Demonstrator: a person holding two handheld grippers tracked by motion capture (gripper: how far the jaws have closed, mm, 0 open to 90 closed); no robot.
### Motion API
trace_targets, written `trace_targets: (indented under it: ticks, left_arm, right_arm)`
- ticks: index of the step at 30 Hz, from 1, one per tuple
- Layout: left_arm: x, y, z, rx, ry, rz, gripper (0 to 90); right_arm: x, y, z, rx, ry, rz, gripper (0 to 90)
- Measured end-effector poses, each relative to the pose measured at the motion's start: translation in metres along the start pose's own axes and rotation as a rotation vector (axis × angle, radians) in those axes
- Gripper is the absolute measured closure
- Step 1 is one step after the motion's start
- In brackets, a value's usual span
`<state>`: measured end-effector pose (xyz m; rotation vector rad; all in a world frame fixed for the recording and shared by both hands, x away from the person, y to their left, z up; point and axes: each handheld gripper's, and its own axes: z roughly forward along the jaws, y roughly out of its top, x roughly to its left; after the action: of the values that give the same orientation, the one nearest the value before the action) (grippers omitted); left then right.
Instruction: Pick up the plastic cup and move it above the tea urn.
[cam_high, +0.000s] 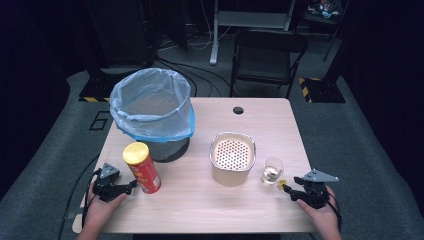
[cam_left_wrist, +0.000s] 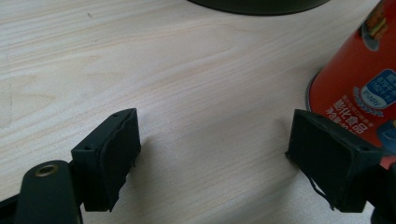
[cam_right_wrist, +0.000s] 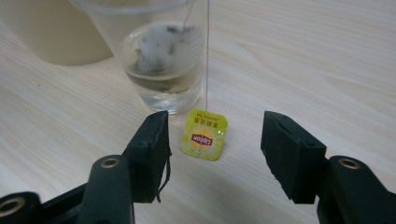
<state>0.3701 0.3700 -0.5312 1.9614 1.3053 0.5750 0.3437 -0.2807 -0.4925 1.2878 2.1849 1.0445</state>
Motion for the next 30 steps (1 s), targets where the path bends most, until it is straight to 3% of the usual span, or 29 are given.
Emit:
trace_targets:
  ticks: [4,8,14,18,30]
  left_arm:
    - [0.0,0.0,0.0,0.001,0.002,0.0,16.7]
    - [0.0,0.0,0.0,0.001,0.003,-0.001,16.7]
    - [0.0,0.0,0.0,0.001,0.004,0.0,16.7]
    - [-0.001,0.0,0.0,0.004,0.002,-0.007,16.7]
    - [-0.001,0.0,0.0,0.0,0.004,-0.003,16.7]
  right_arm:
    - [0.0,0.013,-0.011,0.017,-0.005,-0.019,44.7]
    - [0.001,0.033,-0.021,-0.009,-0.002,-0.031,45.0]
    - [0.002,0.062,-0.031,-0.044,0.059,-0.023,48.6]
    - [0.011,0.087,-0.027,-0.044,0.068,-0.078,50.3]
    - [0.032,0.138,0.005,-0.061,0.129,-0.12,59.5]
